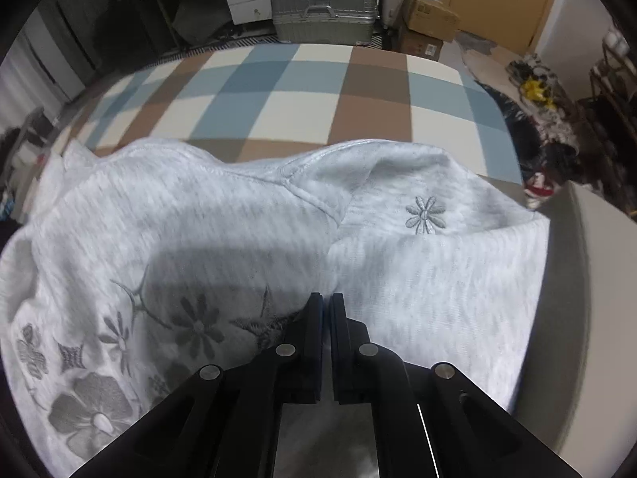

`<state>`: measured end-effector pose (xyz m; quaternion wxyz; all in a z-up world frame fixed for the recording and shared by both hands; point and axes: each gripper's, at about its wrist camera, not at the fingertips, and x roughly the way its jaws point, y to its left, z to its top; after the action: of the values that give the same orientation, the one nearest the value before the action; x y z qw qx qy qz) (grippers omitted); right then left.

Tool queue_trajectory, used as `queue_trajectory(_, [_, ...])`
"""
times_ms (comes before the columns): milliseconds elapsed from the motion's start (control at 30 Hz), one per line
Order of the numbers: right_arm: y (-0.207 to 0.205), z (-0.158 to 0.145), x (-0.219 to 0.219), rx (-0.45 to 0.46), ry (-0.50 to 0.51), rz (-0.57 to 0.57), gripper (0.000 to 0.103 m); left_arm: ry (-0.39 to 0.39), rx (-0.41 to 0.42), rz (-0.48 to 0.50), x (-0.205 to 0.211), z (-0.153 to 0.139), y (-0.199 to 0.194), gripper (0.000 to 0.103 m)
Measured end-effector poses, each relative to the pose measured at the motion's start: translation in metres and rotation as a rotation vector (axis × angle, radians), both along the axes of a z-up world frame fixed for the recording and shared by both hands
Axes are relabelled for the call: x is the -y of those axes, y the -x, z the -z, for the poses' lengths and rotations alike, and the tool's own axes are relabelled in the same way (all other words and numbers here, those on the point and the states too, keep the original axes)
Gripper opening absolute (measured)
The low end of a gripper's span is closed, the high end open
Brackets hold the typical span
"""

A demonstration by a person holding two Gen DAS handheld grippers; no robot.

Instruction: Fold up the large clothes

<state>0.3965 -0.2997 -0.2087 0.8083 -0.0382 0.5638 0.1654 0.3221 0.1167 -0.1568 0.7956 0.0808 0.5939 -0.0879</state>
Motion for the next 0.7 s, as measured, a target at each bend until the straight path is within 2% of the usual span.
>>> queue_trajectory(133, [-0.018,-0.004,-0.019,0.000,-0.051,-0.010,0.004,-0.046,0.006,-0.040,-0.026,0.001,-0.025,0.015])
queue_trajectory(233, [-0.039,-0.008,-0.041,0.008,-0.067,-0.014,0.003,-0.106,0.030,-0.079,-0.025,0.006,-0.045,0.015])
queue_trajectory(333, [-0.062,-0.007,-0.054,0.049,-0.081,0.000,0.001,-0.138,0.061,-0.133,-0.035,0.005,-0.052,0.020])
queue_trajectory(367, [-0.067,-0.007,-0.055,0.058,-0.090,0.013,0.001,-0.139,0.067,-0.157,-0.037,0.003,-0.050,0.023])
queue_trajectory(400, [-0.071,-0.009,-0.055,0.067,-0.092,0.034,0.005,-0.139,0.079,-0.184,-0.039,-0.003,-0.044,0.023])
queue_trajectory(467, [-0.063,-0.022,-0.054,0.102,-0.106,0.059,0.008,-0.160,0.144,-0.223,-0.037,-0.020,-0.028,0.023])
queue_trajectory(500, [-0.052,-0.035,-0.051,0.147,-0.131,0.055,0.009,-0.153,0.207,-0.233,-0.034,-0.035,-0.012,0.023])
queue_trajectory(533, [-0.042,-0.048,-0.050,0.196,-0.150,0.050,0.013,-0.130,0.268,-0.238,-0.026,-0.050,0.005,0.024])
queue_trajectory(567, [-0.031,-0.060,-0.050,0.242,-0.175,0.038,0.017,-0.100,0.295,-0.232,-0.021,-0.057,0.007,0.033])
queue_trajectory(600, [-0.011,-0.078,-0.051,0.290,-0.232,0.016,0.035,-0.034,0.314,-0.203,-0.009,-0.070,0.023,0.055])
queue_trajectory(633, [0.001,-0.088,-0.055,0.300,-0.289,-0.009,0.065,0.043,0.325,-0.155,0.005,-0.079,0.039,0.065])
queue_trajectory(667, [0.014,-0.095,-0.061,0.290,-0.350,-0.043,0.075,0.093,0.331,-0.119,0.017,-0.085,0.048,0.074])
queue_trajectory(700, [0.034,-0.100,-0.072,0.272,-0.414,-0.094,0.079,0.151,0.336,-0.064,0.032,-0.089,0.065,0.074])
